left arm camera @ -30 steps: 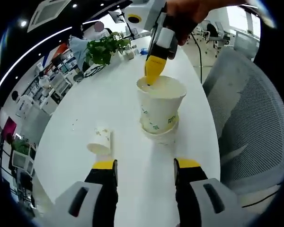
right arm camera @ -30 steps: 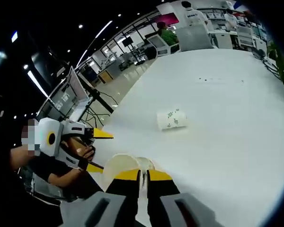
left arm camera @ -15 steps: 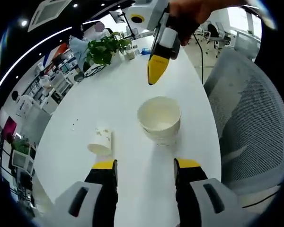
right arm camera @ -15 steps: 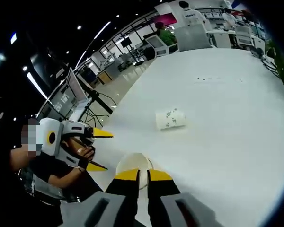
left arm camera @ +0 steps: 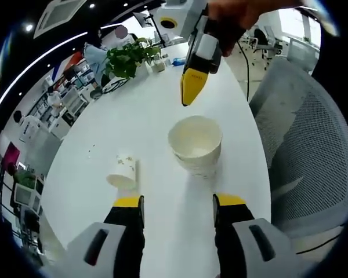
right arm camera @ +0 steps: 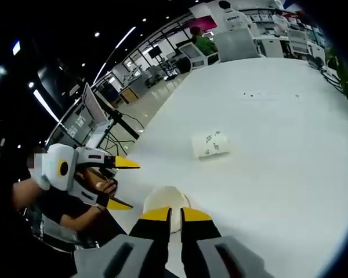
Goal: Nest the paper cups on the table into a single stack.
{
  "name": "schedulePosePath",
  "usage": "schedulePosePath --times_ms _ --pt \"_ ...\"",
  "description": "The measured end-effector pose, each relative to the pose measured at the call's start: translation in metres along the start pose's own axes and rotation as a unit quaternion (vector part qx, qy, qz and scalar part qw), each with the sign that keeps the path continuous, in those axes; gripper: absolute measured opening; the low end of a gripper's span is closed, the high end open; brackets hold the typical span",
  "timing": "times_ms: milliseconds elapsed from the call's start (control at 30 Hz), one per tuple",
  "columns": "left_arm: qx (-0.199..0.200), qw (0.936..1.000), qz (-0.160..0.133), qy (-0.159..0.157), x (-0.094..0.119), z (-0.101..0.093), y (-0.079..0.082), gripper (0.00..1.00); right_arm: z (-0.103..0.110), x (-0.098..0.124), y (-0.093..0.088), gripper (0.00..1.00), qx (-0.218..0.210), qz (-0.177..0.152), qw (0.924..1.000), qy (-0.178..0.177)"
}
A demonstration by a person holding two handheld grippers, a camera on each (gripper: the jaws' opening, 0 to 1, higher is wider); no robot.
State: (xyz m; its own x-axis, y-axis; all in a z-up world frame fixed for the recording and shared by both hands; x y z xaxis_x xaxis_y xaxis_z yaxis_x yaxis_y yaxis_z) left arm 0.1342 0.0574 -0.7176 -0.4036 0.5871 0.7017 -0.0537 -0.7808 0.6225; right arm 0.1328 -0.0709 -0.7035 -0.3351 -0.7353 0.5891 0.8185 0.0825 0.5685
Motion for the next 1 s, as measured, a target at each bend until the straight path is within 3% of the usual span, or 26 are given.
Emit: schedulePosePath --times_ms 100,167,233,300,600,767,833,900,1000 --pt "0.002 1.0 0.001 0.001 0.002 0.0 -0.001 0.46 0.001 -0.003 -0.007 0.02 0.002 0.009 0.9999 -0.006" --pt "0.003 1.0 0.002 0.001 0.003 0.0 -0.002 0.45 -0.01 -0.008 -0.009 0.02 0.008 0.019 0.9997 -0.013" --pt "0.005 1.0 0.003 0.001 0.004 0.0 -0.004 0.45 -0.002 -0.005 -0.015 0.02 0.01 0.023 0.9995 -0.018" --pt "0.006 1.0 0.006 0.001 0.004 -0.001 -0.007 0.45 -0.016 -0.012 -0.013 0.02 0.007 0.025 0.9995 -0.018" --pt "0.009 0.9999 0.009 -0.003 0.0 -0.004 -0.01 0.45 -0.014 -0.011 -0.019 0.02 -0.001 0.027 0.9995 -0.019" --pt "0.014 0.9999 0.008 0.002 -0.005 0.002 -0.009 0.45 -0.005 -0.006 -0.021 0.03 -0.005 0.023 0.9996 -0.017" --pt "0.019 0.9998 0.007 0.007 -0.007 0.006 -0.008 0.45 -0.015 -0.009 -0.019 0.03 -0.008 0.02 0.9997 -0.015" --pt "0.025 0.9996 0.006 0.012 -0.009 0.011 -0.007 0.45 -0.011 -0.007 -0.019 0.03 -0.01 0.016 0.9997 -0.013" --pt "0.051 0.9981 -0.002 0.033 -0.014 0.023 -0.003 0.51 -0.011 -0.003 -0.017 0.03 -0.015 0.006 0.9998 -0.008"
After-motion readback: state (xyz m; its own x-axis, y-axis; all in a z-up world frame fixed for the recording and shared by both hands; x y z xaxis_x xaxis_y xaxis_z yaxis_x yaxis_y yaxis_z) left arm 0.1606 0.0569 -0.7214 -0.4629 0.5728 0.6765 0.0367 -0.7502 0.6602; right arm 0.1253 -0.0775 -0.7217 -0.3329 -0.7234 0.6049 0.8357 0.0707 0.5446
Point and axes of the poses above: the point that each gripper's makers call its tool centre point, and the gripper's own axes: x roughly backward along the fingers, z roughly to its left, y roughly out of its top, the point moved 2 cm from there along x, roughly backward along the fingers, and after that the axes turned 6 degrees about y, right-handed, at the moved point
